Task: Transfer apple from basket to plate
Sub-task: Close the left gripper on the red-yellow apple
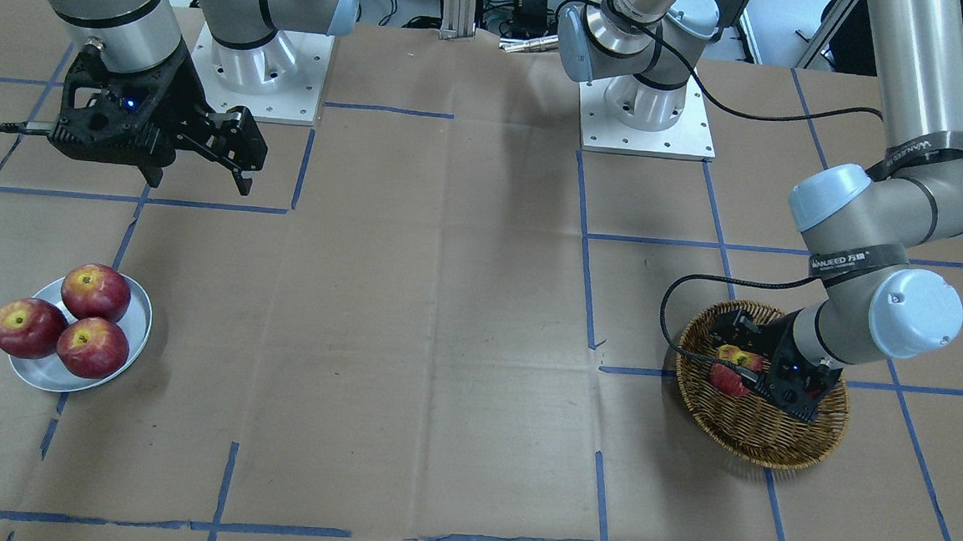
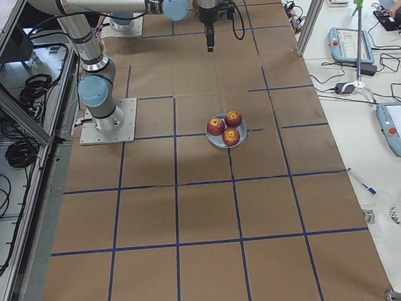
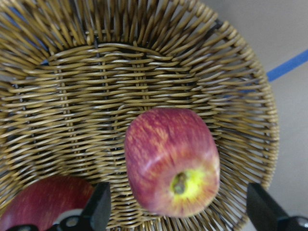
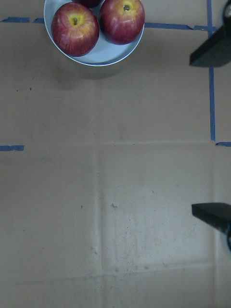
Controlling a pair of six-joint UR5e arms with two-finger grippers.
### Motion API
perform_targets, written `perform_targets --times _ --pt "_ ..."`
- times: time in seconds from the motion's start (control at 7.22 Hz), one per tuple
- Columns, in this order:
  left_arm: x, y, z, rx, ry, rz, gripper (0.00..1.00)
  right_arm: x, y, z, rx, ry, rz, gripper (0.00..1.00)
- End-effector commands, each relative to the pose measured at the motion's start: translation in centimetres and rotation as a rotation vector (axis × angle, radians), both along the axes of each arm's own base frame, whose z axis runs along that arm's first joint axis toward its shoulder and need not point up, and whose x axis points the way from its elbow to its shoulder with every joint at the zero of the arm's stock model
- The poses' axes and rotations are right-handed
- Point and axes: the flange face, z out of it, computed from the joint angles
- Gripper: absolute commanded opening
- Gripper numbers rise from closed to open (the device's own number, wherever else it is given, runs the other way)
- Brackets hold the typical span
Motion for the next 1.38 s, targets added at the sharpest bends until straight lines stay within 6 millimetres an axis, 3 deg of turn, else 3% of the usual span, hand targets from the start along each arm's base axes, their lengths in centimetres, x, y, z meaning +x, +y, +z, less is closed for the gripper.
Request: perform_targets --times 0.0,0.97,1.25 --pt "0.1 -0.4 -0.8 -0.008 0.003 0.003 0.98 0.0 0.0 0.0 -0.001 0.001 0.0 1.0" --pt "0.2 -0.8 -2.0 0.004 0.012 0.002 0.9 0.1 0.0 0.0 -0.001 -0.001 0.001 1.0" --pt "0.2 -0.9 -2.0 0.002 0.011 0.004 0.68 0.0 0.0 0.0 -0.001 -0.001 0.0 1.0"
